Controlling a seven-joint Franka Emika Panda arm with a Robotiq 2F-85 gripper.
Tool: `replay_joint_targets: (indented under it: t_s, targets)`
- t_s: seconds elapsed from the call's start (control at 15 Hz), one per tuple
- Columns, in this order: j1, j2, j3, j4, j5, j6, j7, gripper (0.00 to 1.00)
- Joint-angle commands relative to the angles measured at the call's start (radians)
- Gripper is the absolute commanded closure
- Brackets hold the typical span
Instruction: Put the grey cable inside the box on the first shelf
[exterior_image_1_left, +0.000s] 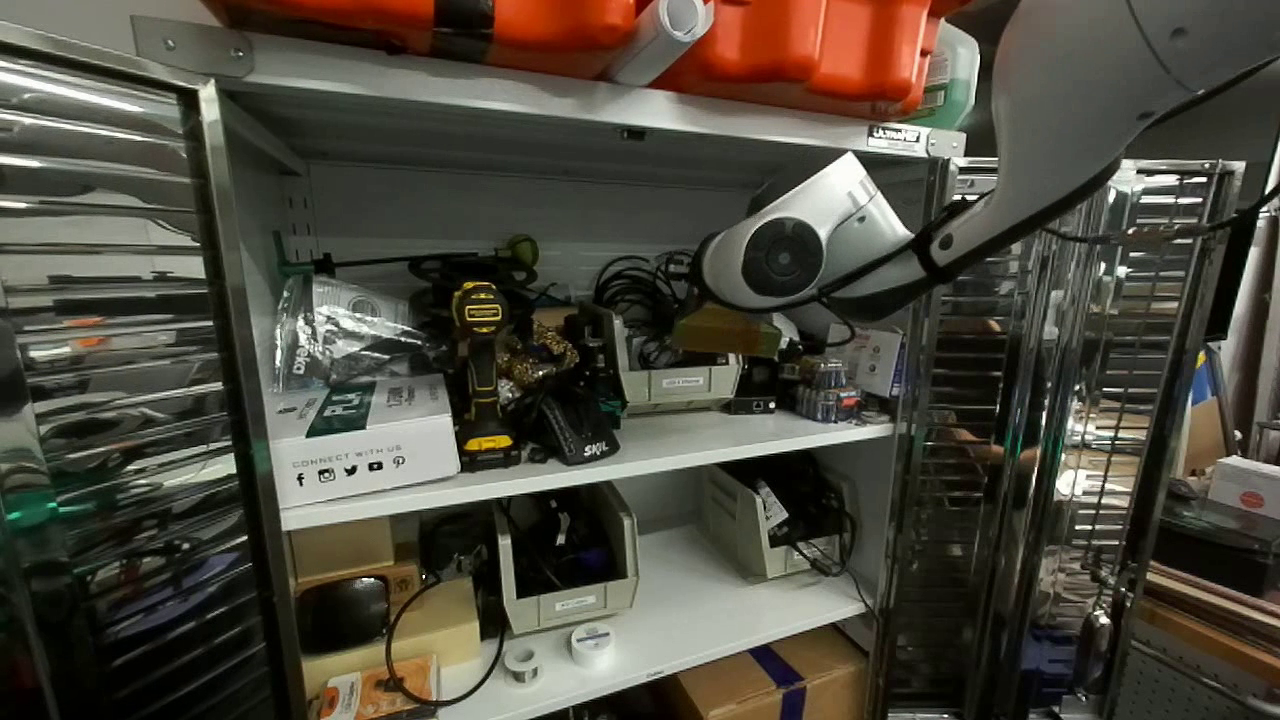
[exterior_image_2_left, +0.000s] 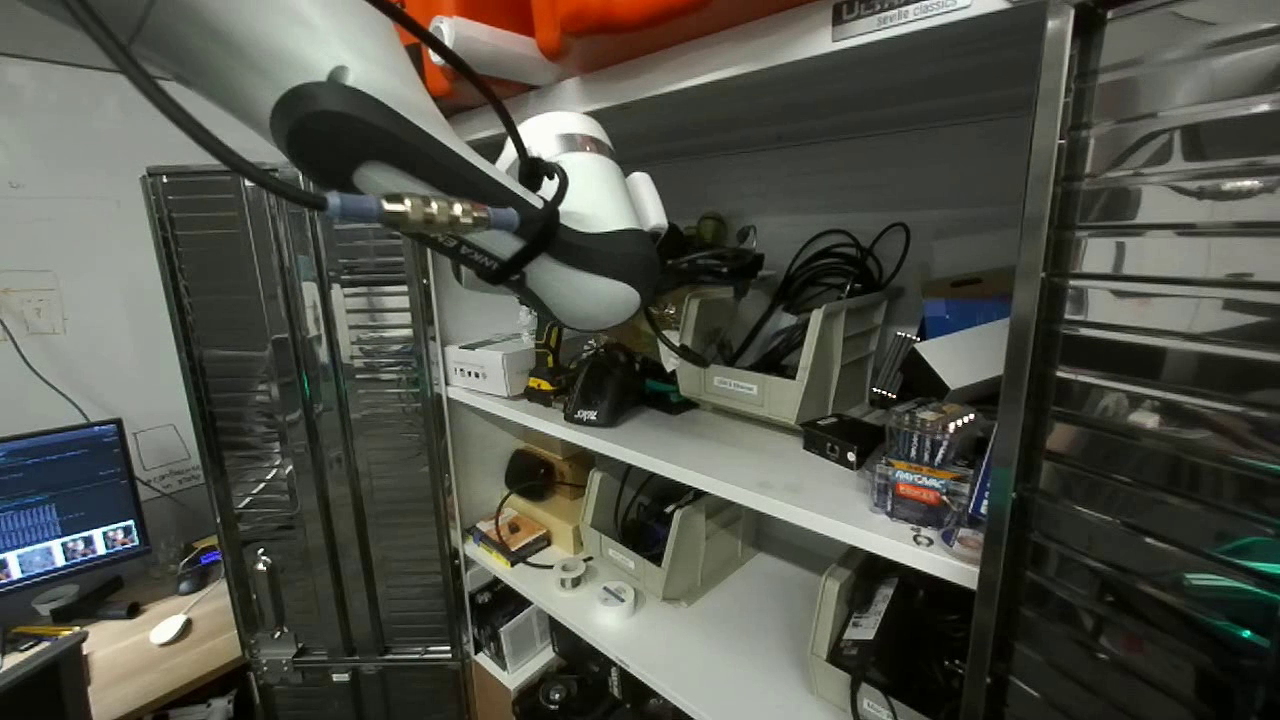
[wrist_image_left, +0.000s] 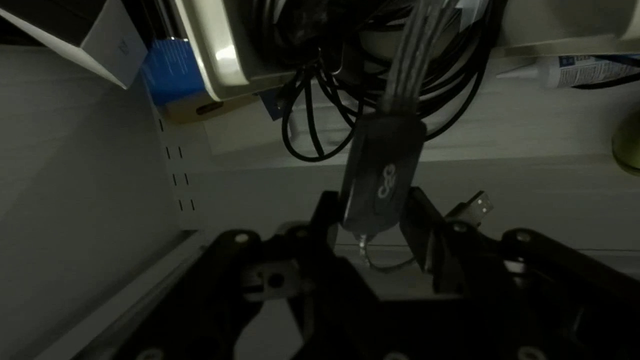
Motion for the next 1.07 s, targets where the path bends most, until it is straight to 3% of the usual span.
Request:
replay_joint_targets:
  t_s: [0.0, 0.27, 0.33, 0.4, 0.53, 0.8, 1.0]
  targets:
    - [0.004, 0.086, 0.001, 0.102, -0.074, -0.088, 0.054, 0.85]
    - [0.004, 0.145, 0.000, 0.151, -0.067, -0.166, 0.040, 0.85]
    - [-0.092, 0.146, 0.124, 0.157, -0.072, -0.219, -0.013, 0.84]
    - [-0.100, 0.153, 0.138, 0.164, -0.071, -0.241, -0.020, 0.38]
    - [-0.134, 0.155, 0.192, 0.171, -0.056, -0.270, -0.025, 0.32]
    - [-0.185, 0.128, 0.258, 0.170, -0.020, -0.239, -0.042, 0.02]
    - [-0.219, 0.082, 0.289, 0.140, 0.049, -0.164, -0.074, 0.00]
